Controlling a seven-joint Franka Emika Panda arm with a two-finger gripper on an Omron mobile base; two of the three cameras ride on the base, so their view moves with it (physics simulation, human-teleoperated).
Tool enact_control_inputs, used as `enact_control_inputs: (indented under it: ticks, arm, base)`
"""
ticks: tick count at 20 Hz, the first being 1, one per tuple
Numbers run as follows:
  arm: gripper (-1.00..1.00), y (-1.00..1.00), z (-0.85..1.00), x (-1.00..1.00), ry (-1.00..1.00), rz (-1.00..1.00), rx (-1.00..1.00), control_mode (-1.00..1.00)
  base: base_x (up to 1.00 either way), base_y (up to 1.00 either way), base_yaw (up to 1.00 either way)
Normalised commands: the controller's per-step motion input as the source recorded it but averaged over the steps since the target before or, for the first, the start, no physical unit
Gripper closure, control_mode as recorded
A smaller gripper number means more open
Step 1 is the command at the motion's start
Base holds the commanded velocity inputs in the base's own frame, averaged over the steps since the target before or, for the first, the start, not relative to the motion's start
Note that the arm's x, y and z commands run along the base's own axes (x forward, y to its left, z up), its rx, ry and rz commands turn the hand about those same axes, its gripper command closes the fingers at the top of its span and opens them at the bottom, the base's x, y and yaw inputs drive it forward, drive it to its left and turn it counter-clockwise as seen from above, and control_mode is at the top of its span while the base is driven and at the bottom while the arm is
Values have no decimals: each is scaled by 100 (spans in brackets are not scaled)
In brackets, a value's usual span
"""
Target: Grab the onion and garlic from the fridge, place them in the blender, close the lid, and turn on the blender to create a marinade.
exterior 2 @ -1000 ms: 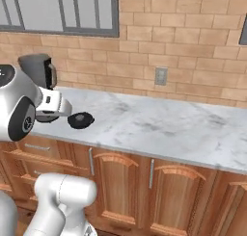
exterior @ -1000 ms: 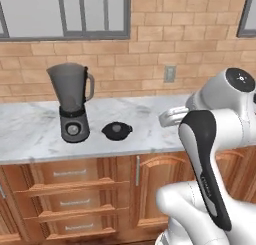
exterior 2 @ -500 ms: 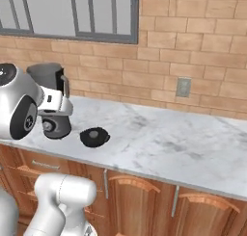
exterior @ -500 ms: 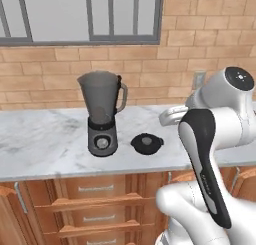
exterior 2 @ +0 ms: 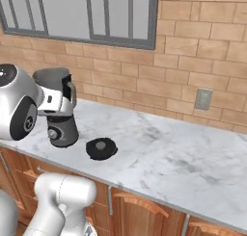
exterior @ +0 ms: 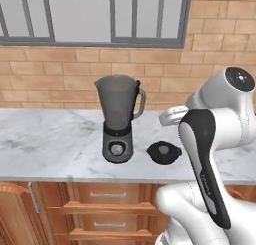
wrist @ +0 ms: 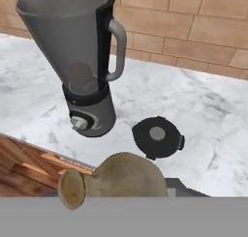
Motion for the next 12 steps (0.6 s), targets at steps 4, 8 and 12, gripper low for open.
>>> enact_control_inputs:
  ticks: [4,8,12]
  arm:
    - [100,0,0,0,0,0,0,100]
    - [100,0,0,0,0,0,0,100]
    - [100,0,0,0,0,0,0,100]
  base:
    - [12,20,24]
    - [29,19,21]
    - [43,22,15]
